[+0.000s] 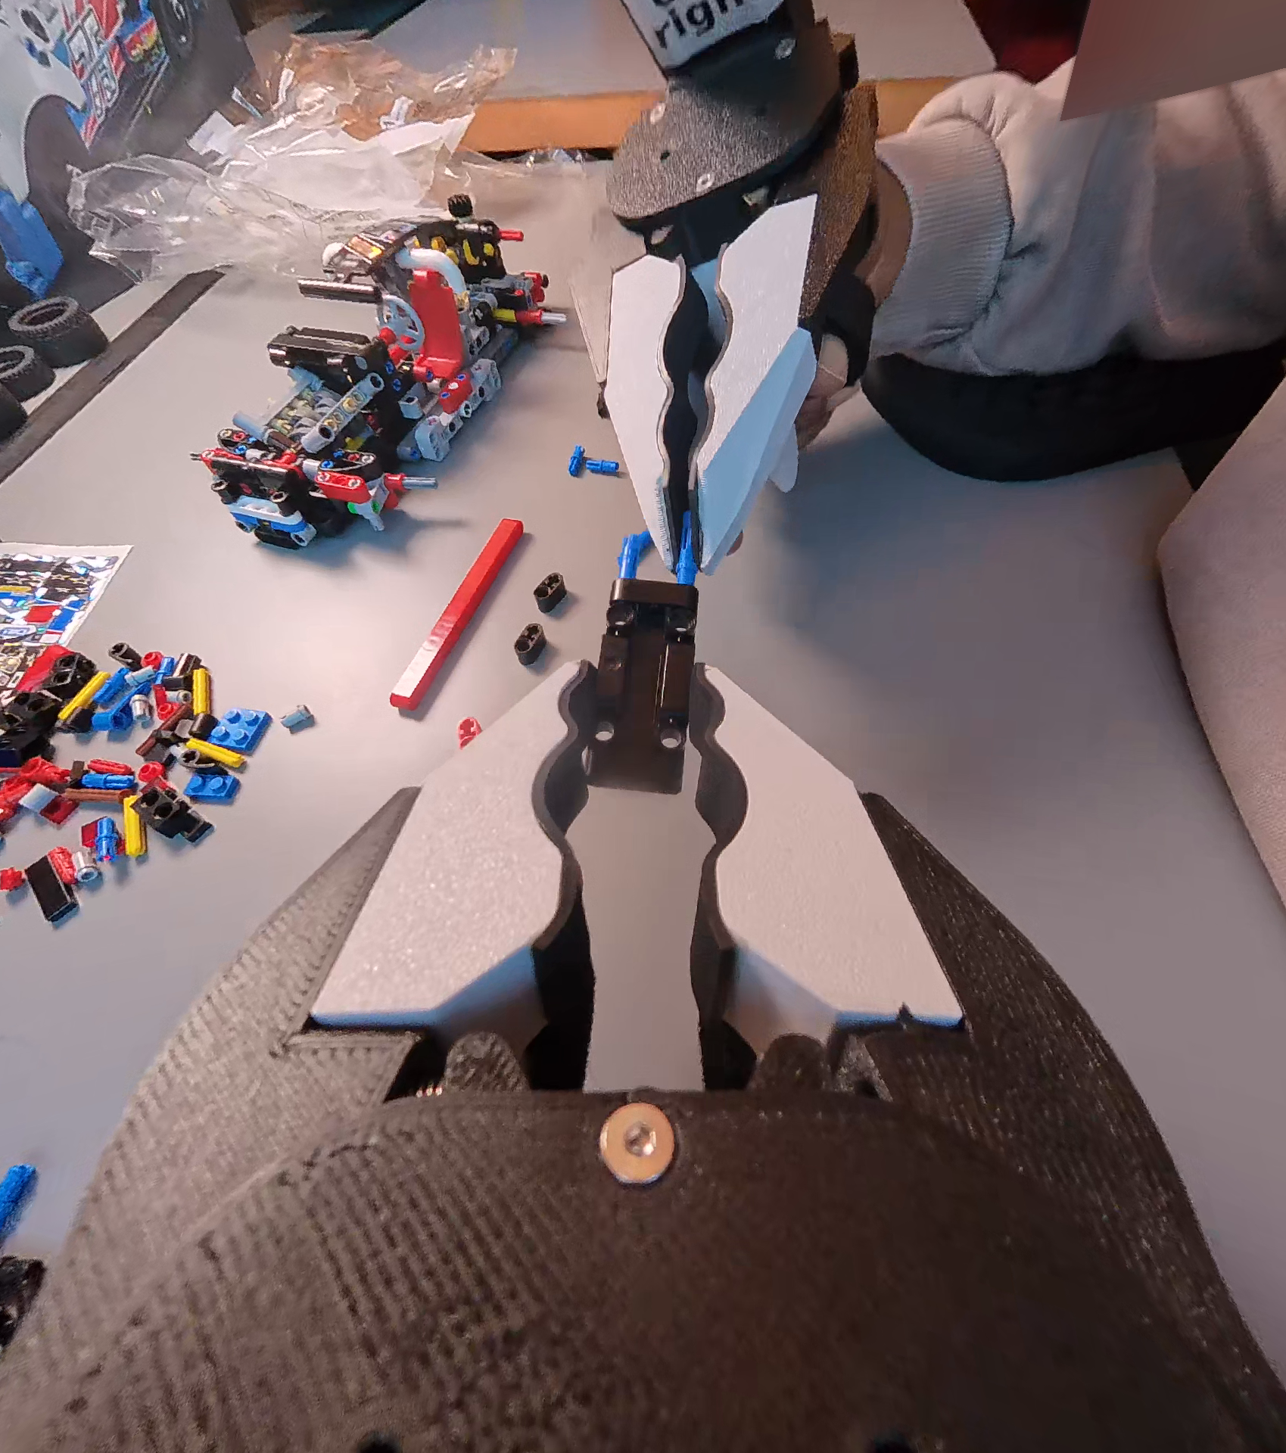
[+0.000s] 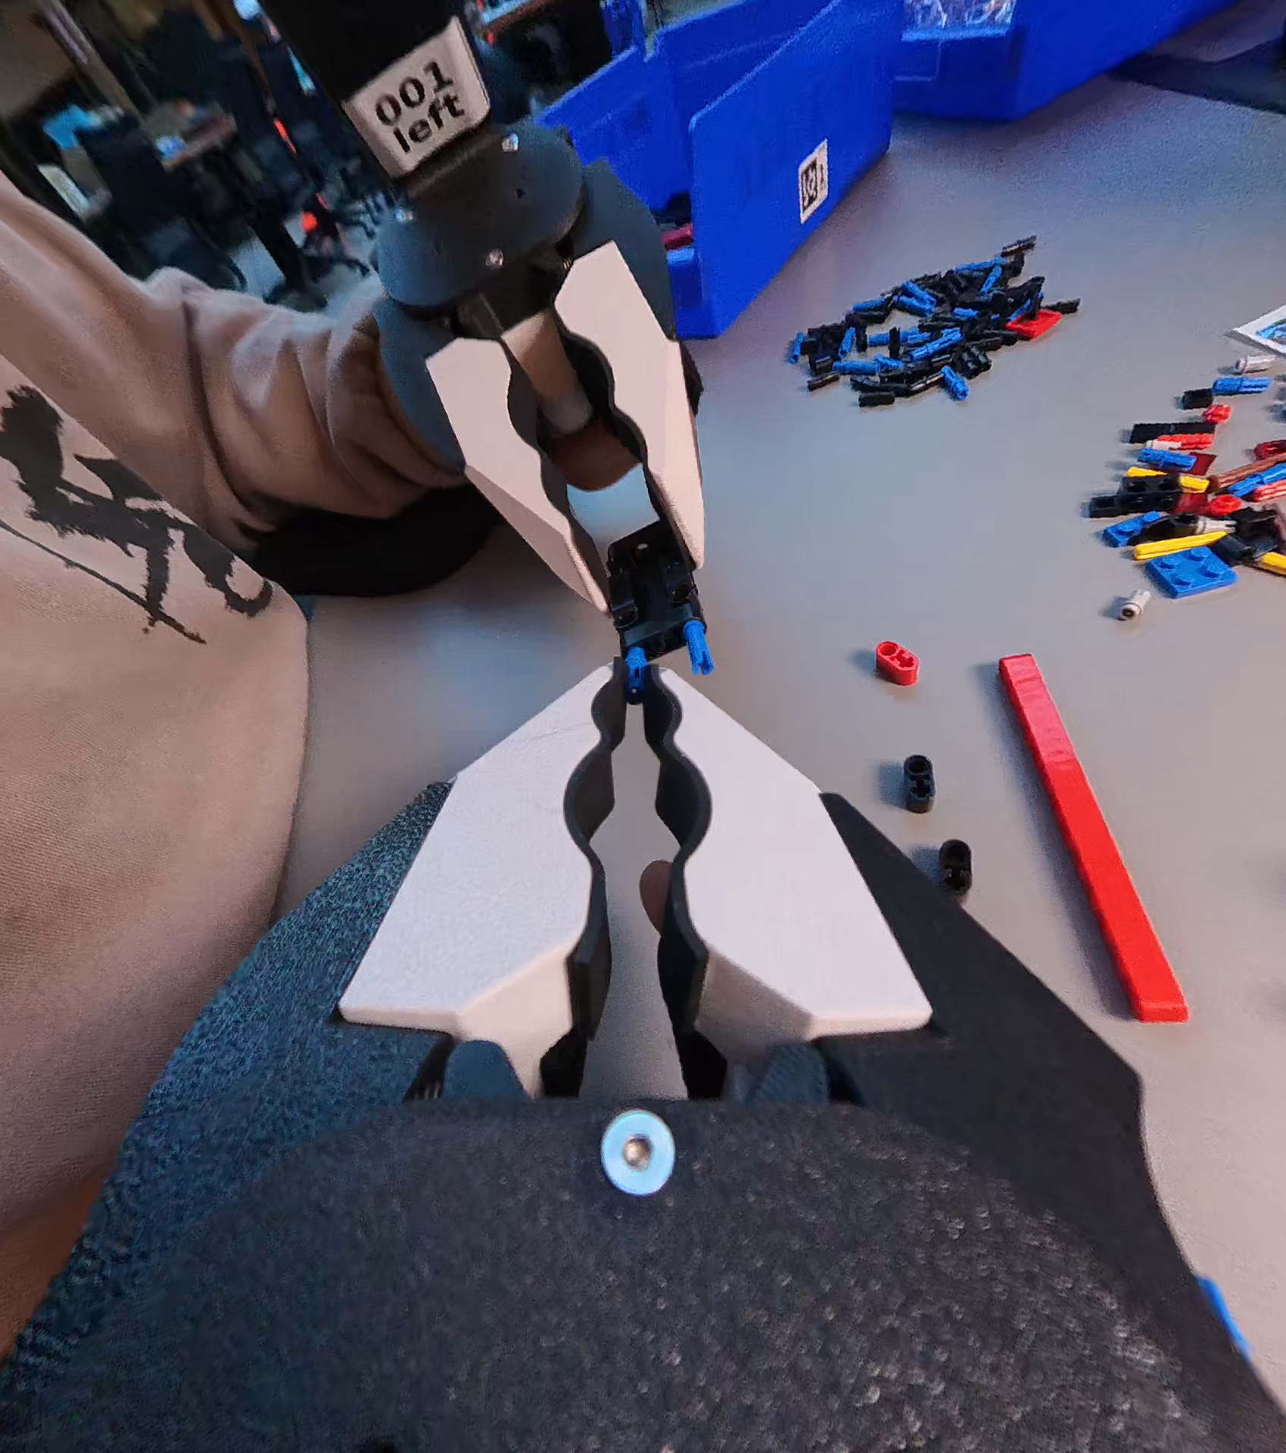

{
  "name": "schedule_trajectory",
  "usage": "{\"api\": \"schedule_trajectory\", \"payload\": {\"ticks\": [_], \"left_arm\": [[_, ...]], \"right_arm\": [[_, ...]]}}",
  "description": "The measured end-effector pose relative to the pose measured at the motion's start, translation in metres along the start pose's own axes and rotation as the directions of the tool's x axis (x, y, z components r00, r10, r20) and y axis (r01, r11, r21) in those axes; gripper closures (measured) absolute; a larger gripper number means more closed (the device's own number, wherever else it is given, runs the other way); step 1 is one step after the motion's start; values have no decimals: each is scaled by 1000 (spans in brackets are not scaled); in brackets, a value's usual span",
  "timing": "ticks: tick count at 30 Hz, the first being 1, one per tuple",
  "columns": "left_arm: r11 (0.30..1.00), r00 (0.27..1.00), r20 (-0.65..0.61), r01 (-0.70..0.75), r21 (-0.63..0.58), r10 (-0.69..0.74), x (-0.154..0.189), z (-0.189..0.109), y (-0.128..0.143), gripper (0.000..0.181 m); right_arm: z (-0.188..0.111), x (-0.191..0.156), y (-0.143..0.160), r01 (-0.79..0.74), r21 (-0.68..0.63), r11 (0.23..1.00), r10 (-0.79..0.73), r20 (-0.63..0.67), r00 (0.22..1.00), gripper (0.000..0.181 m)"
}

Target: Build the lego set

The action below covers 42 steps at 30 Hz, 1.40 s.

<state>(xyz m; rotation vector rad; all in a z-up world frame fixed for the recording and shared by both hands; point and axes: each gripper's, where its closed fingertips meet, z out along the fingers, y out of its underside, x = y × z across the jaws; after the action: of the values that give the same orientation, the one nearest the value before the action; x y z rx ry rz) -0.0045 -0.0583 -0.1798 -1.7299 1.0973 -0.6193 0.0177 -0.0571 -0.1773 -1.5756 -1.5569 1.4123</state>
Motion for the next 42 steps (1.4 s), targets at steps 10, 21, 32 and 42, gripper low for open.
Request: {"api": "schedule_trajectory", "payload": {"ticks": [10, 21, 32, 42], "left_arm": [[994, 998, -3, 58, 98, -58, -1, -5, -15, 160], [1000, 993, 117, 9, -11, -7, -28, -8, 4, 159], [994, 982, 168, -79, -71, 90, -25, -5, 6, 159], [991, 980, 154, -113, -70, 123, -22, -6, 4, 159]], "right_arm": [[0, -5, -15, -136, 113, 984, 128, 79, 989, 180], [-14, 17, -20, -129, 161, 979, 131, -6, 991, 168], [0, 26, -9, 16, 87, 996, -3, -151, 989, 181], [1, 23, -8, 32, 97, 995, -17, -152, 988, 181]]}}
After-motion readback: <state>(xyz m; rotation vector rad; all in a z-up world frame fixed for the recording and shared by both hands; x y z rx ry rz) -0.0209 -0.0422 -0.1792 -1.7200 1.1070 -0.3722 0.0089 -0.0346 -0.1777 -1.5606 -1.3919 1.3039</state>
